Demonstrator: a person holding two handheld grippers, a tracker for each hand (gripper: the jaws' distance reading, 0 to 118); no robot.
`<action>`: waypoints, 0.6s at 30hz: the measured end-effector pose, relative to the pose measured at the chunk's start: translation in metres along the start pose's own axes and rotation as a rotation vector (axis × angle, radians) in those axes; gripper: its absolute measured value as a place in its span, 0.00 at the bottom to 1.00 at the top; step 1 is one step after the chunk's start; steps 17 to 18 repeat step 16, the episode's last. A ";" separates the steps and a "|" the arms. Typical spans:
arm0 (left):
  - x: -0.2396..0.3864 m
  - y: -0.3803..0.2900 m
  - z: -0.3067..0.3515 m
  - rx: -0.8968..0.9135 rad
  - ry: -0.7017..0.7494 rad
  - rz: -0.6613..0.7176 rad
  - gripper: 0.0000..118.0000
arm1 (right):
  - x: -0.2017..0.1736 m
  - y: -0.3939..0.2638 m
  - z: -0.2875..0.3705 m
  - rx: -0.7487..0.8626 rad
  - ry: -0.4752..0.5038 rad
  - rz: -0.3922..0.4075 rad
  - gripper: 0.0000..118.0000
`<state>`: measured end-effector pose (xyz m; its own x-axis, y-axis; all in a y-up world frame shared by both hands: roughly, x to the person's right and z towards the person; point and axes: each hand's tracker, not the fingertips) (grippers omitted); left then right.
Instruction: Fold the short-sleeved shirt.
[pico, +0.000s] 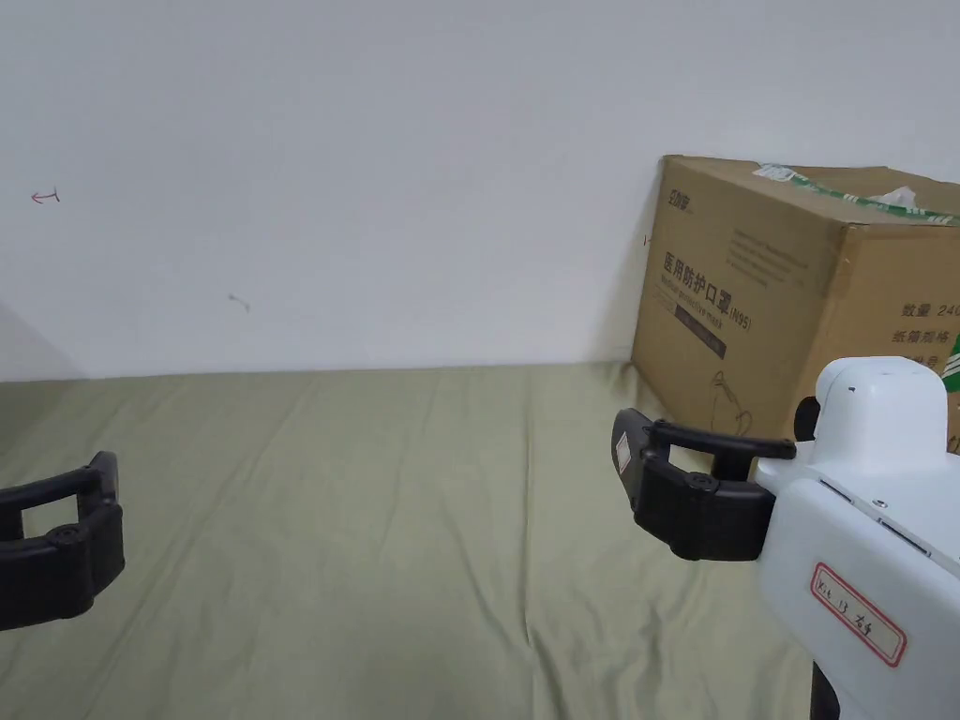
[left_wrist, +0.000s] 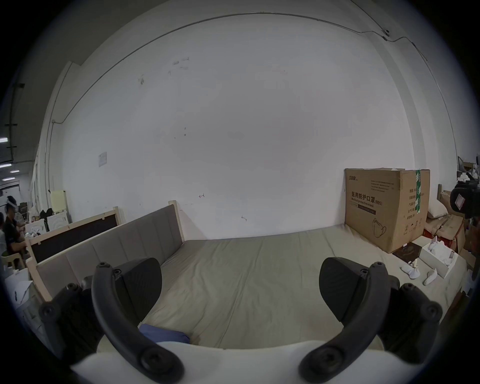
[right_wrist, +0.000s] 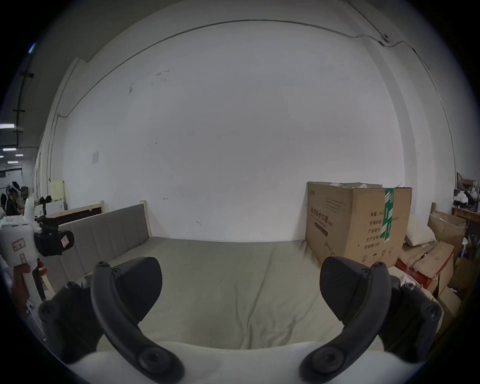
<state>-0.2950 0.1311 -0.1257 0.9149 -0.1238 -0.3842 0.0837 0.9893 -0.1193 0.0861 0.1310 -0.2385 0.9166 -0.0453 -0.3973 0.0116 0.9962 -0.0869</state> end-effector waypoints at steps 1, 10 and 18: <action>0.000 -0.001 0.000 -0.001 0.000 0.001 1.00 | -0.001 0.000 0.000 0.000 -0.006 0.005 1.00; 0.001 -0.002 -0.002 -0.008 -0.010 0.007 1.00 | -0.005 0.001 0.009 0.061 -0.032 0.021 1.00; 0.003 -0.001 -0.003 -0.011 -0.010 0.009 1.00 | -0.010 0.007 0.007 0.044 -0.122 0.005 1.00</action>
